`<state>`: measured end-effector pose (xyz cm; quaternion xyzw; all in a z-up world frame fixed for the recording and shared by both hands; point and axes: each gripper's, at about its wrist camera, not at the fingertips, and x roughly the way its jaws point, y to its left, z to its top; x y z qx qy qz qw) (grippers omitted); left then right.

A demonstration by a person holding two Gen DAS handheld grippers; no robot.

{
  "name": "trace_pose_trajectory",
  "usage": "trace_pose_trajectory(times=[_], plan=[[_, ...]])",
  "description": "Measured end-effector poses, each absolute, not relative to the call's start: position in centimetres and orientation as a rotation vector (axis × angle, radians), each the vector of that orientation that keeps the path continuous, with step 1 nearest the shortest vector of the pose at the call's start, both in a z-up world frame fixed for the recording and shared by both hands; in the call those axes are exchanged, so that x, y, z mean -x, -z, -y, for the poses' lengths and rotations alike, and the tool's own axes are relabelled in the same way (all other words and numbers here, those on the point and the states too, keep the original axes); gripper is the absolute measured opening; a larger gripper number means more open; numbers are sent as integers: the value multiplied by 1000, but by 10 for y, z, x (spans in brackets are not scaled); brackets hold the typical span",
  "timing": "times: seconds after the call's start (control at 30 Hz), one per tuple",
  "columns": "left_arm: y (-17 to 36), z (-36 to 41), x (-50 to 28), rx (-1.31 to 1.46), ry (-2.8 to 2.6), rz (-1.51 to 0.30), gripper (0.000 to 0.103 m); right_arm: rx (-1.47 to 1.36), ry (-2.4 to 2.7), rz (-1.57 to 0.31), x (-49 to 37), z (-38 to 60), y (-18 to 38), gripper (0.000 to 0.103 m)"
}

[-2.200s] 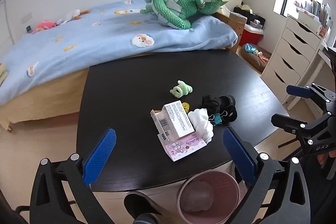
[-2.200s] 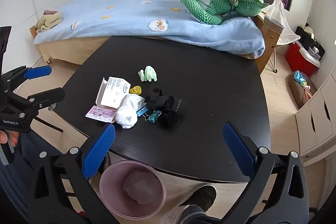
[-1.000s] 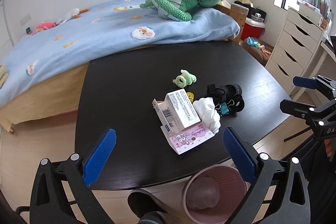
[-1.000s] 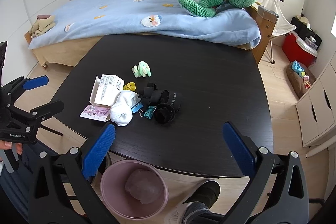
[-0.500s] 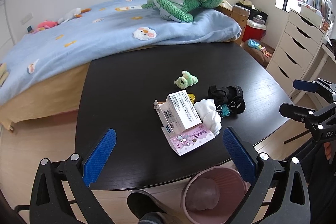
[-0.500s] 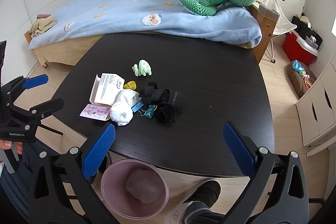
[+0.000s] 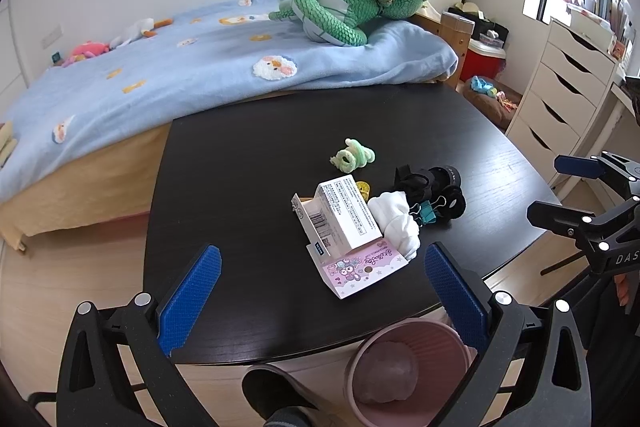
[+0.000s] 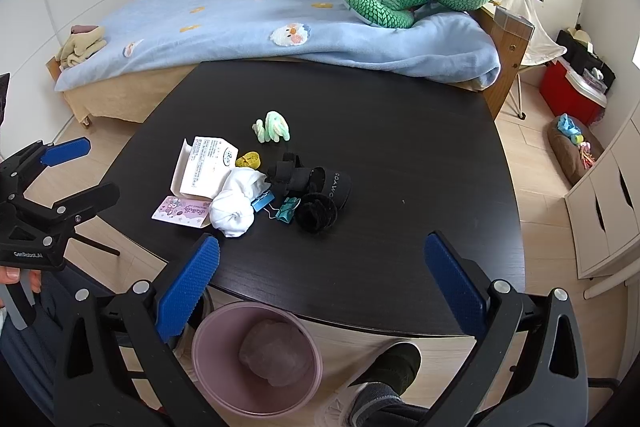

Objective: Collect trash

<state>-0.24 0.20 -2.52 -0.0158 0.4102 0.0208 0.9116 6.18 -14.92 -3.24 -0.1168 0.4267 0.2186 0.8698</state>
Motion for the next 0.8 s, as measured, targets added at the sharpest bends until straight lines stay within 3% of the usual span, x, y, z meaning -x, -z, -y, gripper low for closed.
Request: trace_pose_trajectory(times=[0.8], plan=[[26, -2, 3, 32, -43, -844, 98, 246, -454, -892, -63, 150, 32, 100]])
